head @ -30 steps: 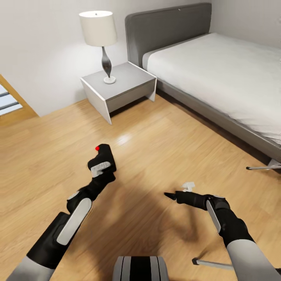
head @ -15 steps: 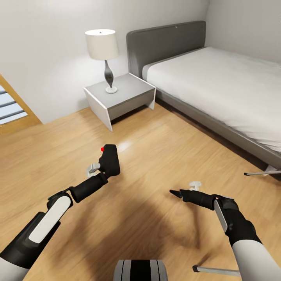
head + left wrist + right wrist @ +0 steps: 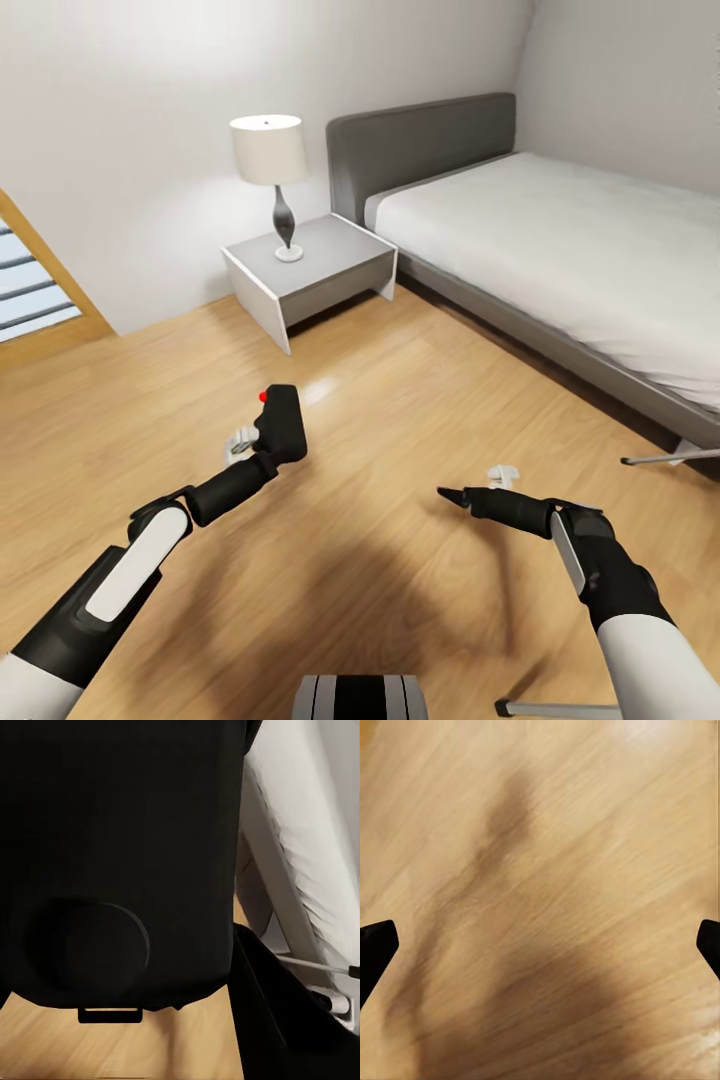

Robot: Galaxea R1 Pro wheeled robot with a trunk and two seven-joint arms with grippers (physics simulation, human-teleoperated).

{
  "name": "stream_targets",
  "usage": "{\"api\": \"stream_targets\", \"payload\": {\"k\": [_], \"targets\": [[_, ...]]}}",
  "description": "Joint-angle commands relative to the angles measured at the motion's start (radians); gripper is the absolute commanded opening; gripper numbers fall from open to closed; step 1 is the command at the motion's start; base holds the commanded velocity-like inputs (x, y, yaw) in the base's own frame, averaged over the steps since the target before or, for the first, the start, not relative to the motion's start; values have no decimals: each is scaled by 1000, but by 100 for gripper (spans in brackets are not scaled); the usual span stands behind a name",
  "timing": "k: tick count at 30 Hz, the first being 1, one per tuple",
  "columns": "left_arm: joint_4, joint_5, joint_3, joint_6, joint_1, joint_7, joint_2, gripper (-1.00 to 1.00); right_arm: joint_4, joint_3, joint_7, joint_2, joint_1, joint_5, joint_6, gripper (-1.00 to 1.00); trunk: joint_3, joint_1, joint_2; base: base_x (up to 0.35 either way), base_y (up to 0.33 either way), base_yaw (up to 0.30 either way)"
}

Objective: Attach the digital camera to the camera tripod in the bedroom.

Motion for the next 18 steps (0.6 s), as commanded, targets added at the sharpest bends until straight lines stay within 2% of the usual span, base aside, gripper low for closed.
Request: {"api": "stream_targets", "payload": {"k": [1,6,11,18], "targets": [[6,4,-1,3,-1,-1,-3,-100,0,-3,2,0,0,-3,10,100,3,-1,0,0,0,0],[19,3,-1,6,-1,3,-18,-100,0,-24,2,-2,0,-2,16,100,23,-3,1,0,0,0],[26,1,-1,7,-1,8,-31,-100,-1,-78,1,-3,0,1,18,100,42,-5,2,0,0,0],[29,-6,-1,8,-1,14,-37,-100,-1,-96,1,-3,0,6,17,100,69,-8,4,0,0,0]]}}
